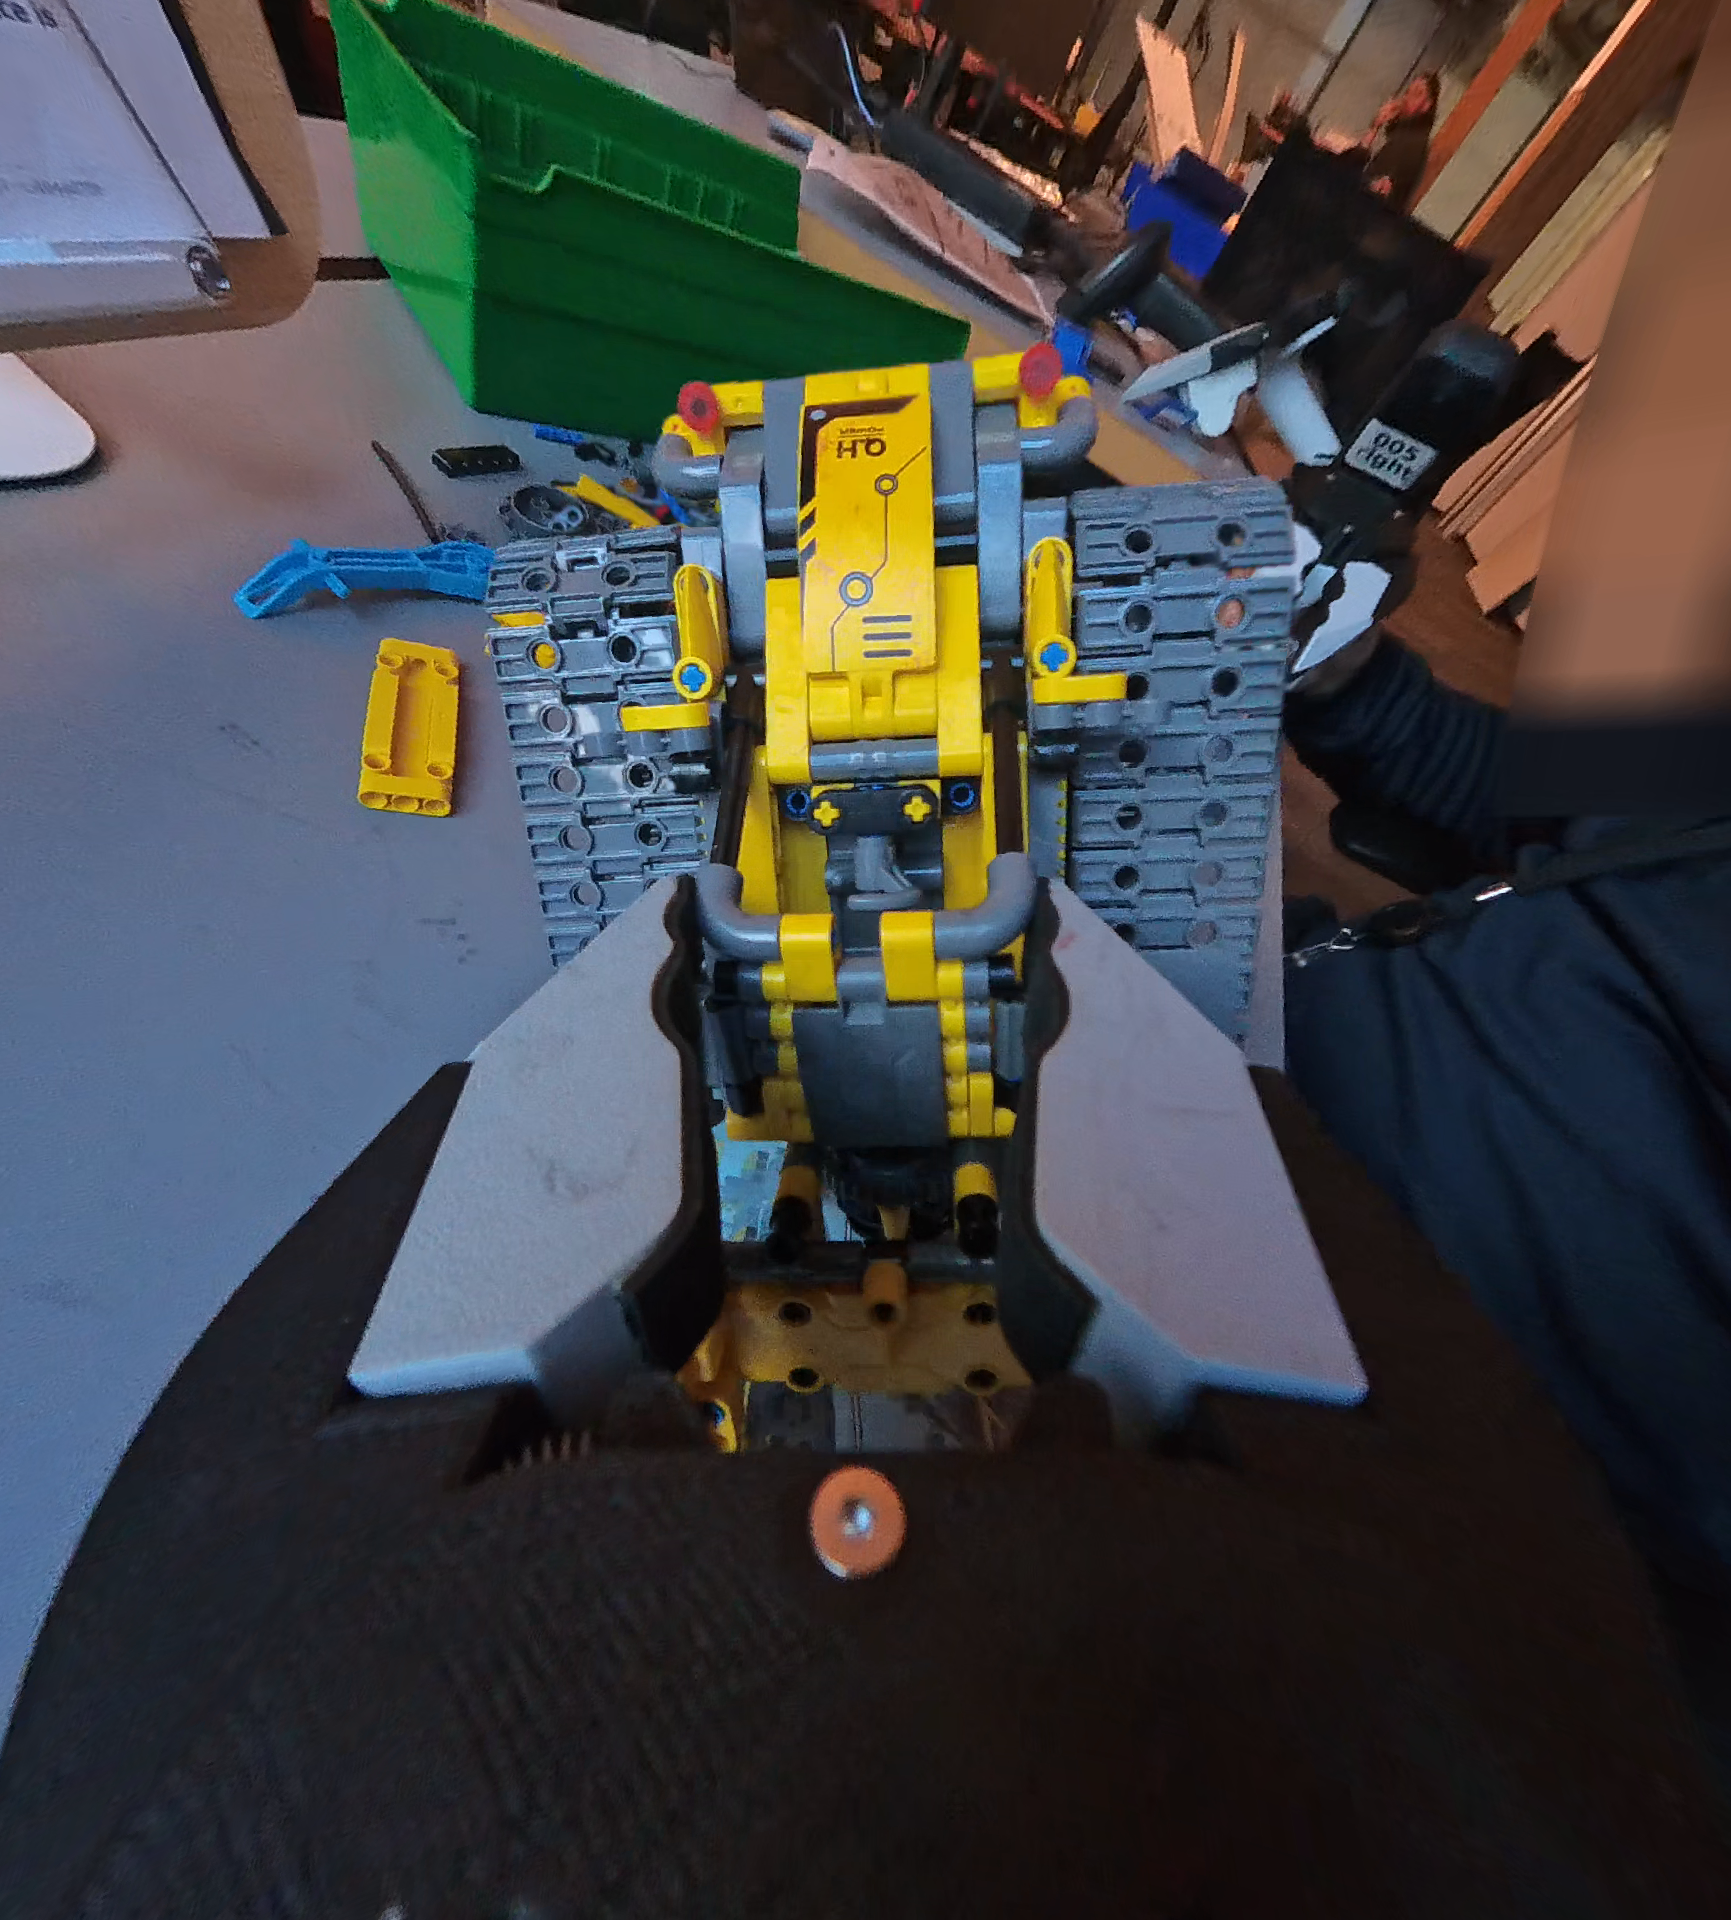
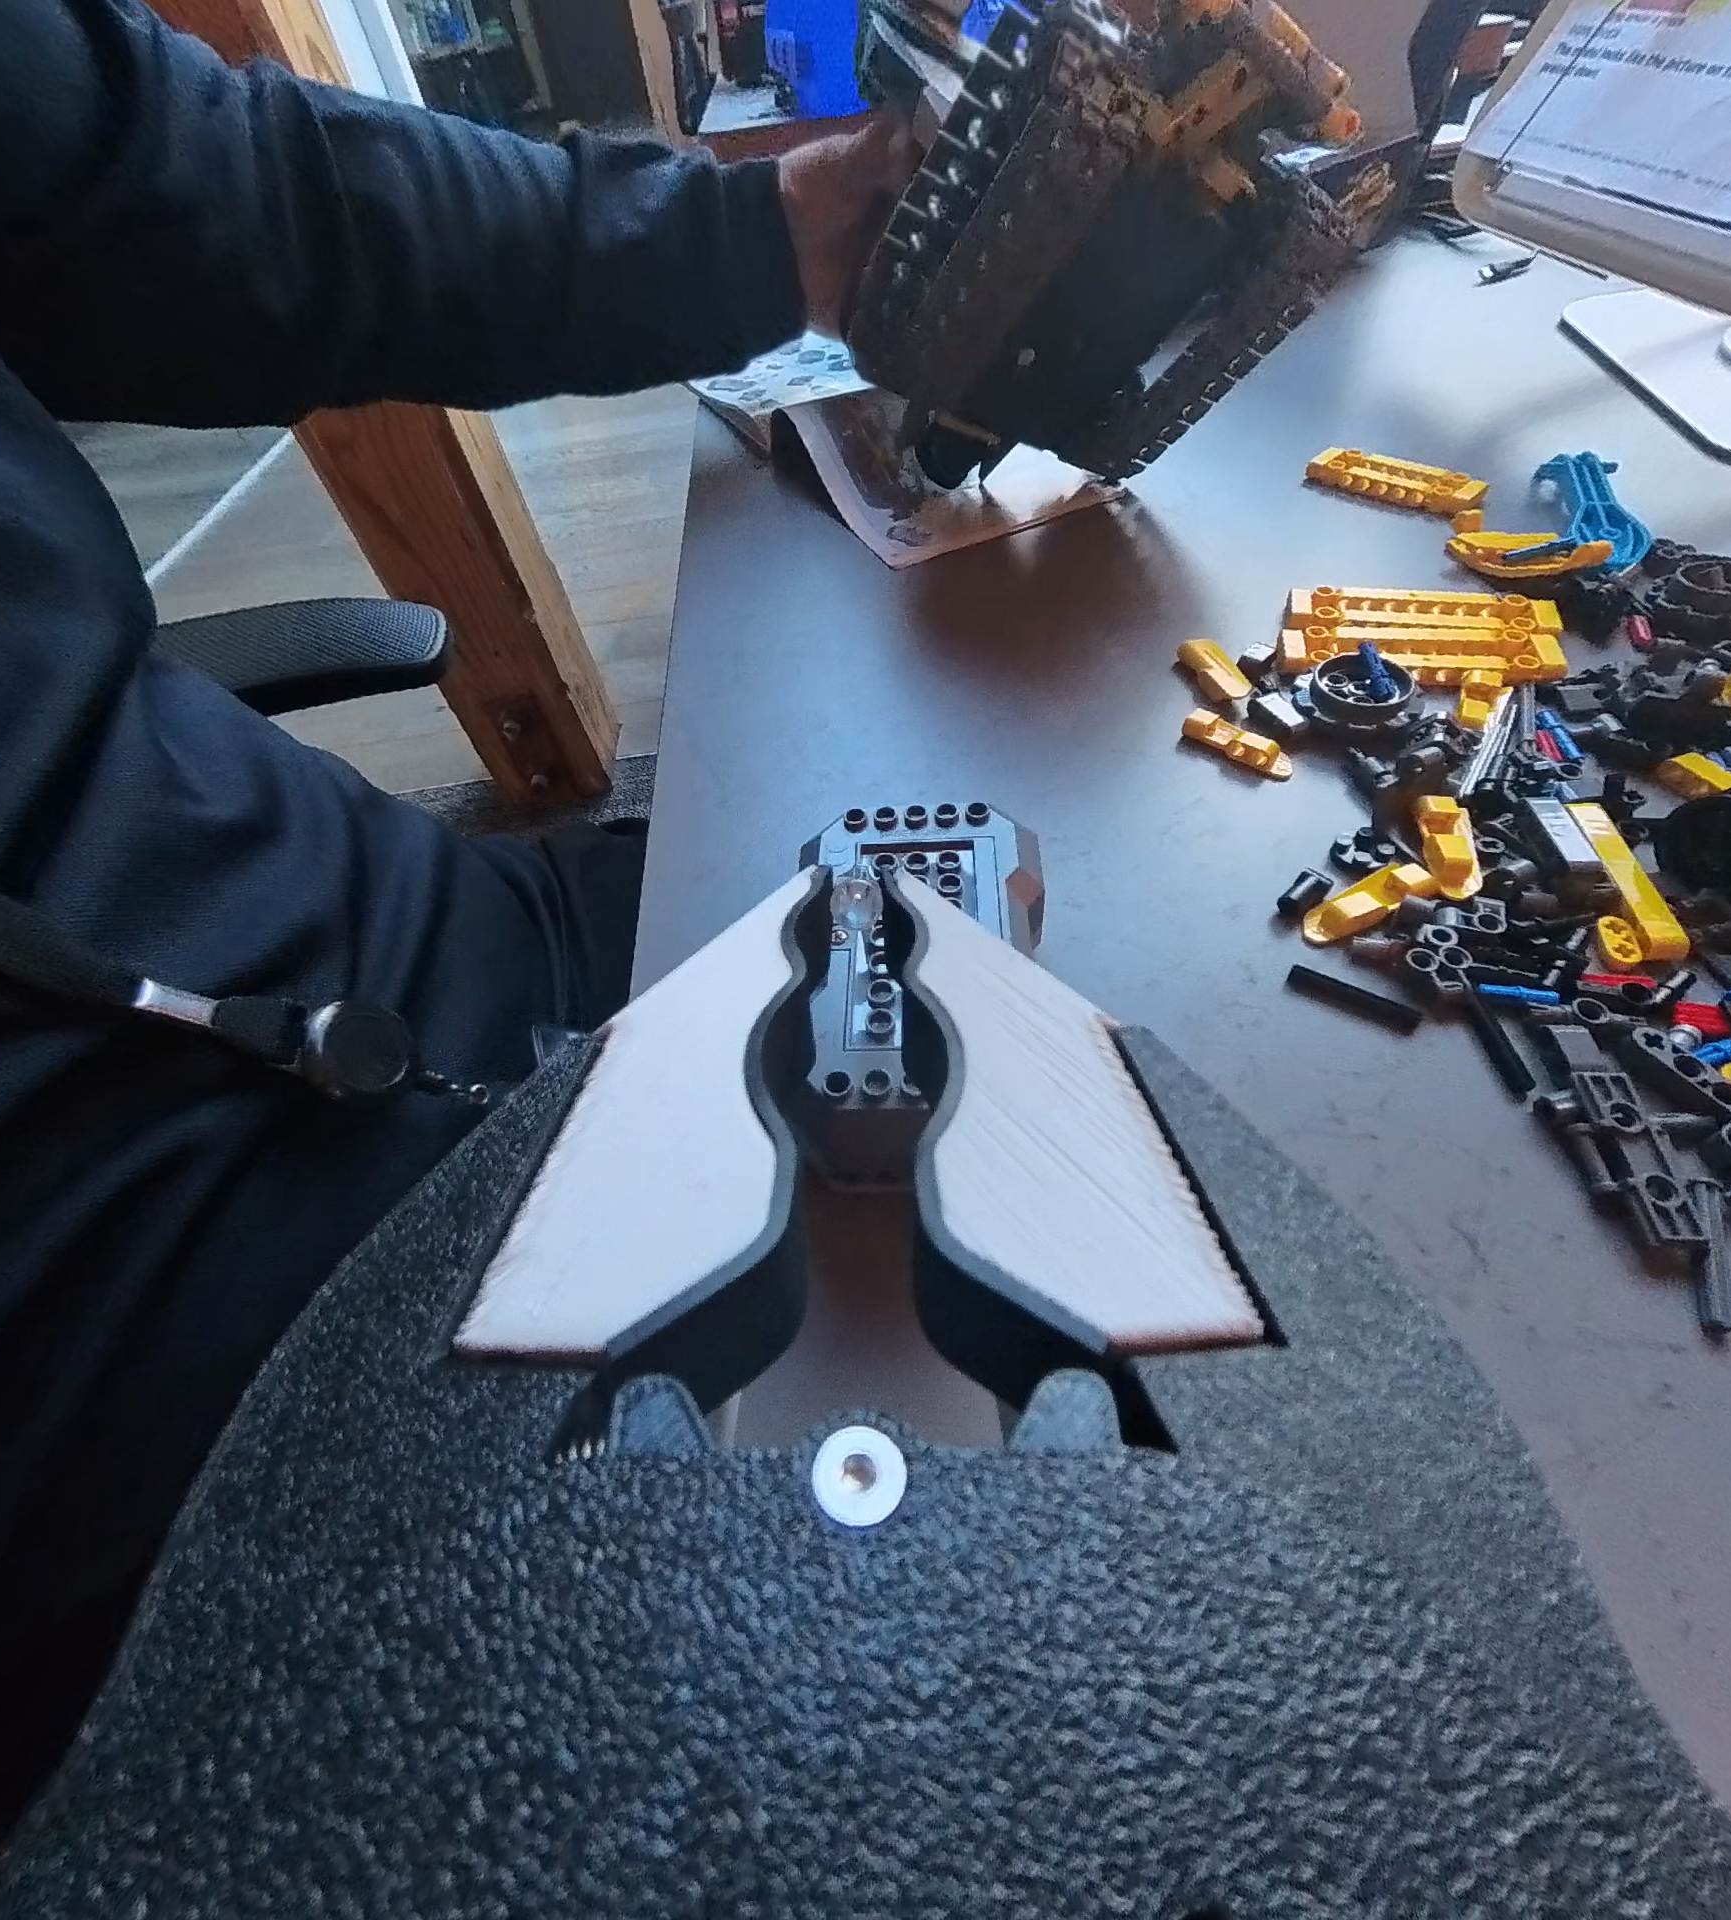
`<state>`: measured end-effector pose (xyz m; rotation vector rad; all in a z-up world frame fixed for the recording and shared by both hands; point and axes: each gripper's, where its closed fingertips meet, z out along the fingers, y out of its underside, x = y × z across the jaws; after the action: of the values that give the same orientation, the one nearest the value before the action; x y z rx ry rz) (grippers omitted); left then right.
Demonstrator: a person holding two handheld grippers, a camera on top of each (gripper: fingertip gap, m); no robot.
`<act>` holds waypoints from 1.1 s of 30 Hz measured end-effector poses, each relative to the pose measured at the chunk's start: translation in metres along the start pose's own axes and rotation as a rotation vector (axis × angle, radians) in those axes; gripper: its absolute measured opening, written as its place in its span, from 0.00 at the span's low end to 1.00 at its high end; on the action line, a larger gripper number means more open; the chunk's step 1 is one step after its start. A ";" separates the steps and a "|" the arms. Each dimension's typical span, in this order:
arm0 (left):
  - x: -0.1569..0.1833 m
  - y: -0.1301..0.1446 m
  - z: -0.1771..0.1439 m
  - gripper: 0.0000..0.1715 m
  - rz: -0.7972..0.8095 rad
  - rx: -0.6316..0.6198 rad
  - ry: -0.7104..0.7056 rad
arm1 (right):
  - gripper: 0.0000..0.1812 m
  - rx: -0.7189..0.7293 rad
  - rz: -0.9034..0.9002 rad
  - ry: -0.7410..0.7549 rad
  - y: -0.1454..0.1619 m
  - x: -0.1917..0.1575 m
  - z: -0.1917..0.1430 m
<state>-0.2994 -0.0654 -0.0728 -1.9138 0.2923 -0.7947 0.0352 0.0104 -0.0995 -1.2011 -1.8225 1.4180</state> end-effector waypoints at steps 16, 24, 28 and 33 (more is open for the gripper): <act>0.013 0.003 0.030 0.34 0.111 -0.271 -0.121 | 0.05 -0.017 0.009 -0.003 0.005 -0.003 0.005; 0.022 0.022 0.070 0.34 0.320 -0.660 -0.387 | 0.05 0.004 0.030 0.018 0.000 -0.003 -0.002; 0.020 0.023 0.072 0.34 0.316 -0.714 -0.456 | 0.05 0.009 0.040 0.048 -0.003 0.001 -0.009; 0.019 0.024 0.073 0.34 0.314 -0.815 -0.480 | 0.05 -0.014 0.081 0.061 0.003 0.004 -0.009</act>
<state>-0.2350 -0.0341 -0.1070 -2.6402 0.6646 0.0448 0.0416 0.0188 -0.0997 -1.3245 -1.7632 1.3996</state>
